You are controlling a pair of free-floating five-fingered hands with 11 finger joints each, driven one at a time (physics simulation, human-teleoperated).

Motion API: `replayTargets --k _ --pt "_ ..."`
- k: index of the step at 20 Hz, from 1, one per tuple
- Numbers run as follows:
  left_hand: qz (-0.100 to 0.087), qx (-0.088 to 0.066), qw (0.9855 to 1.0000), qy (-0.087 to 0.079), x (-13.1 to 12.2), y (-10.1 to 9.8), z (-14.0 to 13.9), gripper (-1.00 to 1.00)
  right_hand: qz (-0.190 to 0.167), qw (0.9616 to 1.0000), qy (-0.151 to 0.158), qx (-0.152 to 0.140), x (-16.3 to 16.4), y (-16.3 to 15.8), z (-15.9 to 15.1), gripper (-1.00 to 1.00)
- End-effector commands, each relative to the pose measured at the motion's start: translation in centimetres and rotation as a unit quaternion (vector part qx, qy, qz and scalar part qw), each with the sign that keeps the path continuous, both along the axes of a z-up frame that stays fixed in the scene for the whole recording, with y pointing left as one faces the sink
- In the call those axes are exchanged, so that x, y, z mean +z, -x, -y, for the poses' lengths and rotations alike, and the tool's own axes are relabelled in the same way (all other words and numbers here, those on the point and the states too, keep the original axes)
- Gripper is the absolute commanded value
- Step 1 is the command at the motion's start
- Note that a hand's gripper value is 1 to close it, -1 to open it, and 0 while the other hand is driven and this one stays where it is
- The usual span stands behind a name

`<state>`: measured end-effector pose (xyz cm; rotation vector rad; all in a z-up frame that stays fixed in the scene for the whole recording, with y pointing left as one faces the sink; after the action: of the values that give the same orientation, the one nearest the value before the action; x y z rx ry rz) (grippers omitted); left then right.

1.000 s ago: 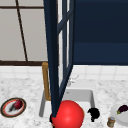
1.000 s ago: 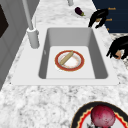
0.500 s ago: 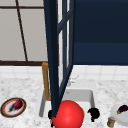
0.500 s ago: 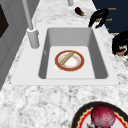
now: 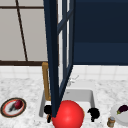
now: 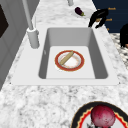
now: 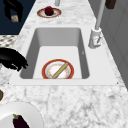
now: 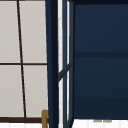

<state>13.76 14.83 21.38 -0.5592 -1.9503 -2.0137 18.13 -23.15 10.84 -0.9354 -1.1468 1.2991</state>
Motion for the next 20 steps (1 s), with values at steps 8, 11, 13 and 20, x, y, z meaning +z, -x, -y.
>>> replayTargets --k 8,11,13,20 --pt "0.0 0.001 1.0 0.0 6.3 0.1 -8.4 1.0 0.0 1.0 0.0 0.0 0.0 0.0 0.0 0.0" --pt "0.0 0.001 1.0 0.001 8.2 0.1 -10.8 1.0 0.0 1.0 0.0 0.0 0.0 0.0 0.0 0.0" --pt "0.0 0.001 1.0 0.006 9.3 0.1 -12.4 1.0 0.0 1.0 0.0 0.0 0.0 0.0 0.0 0.0" --pt "0.002 0.001 0.9999 0.016 12.4 -0.7 -18.1 1.0 0.0 1.0 0.0 0.0 0.0 0.0 0.0 0.0"
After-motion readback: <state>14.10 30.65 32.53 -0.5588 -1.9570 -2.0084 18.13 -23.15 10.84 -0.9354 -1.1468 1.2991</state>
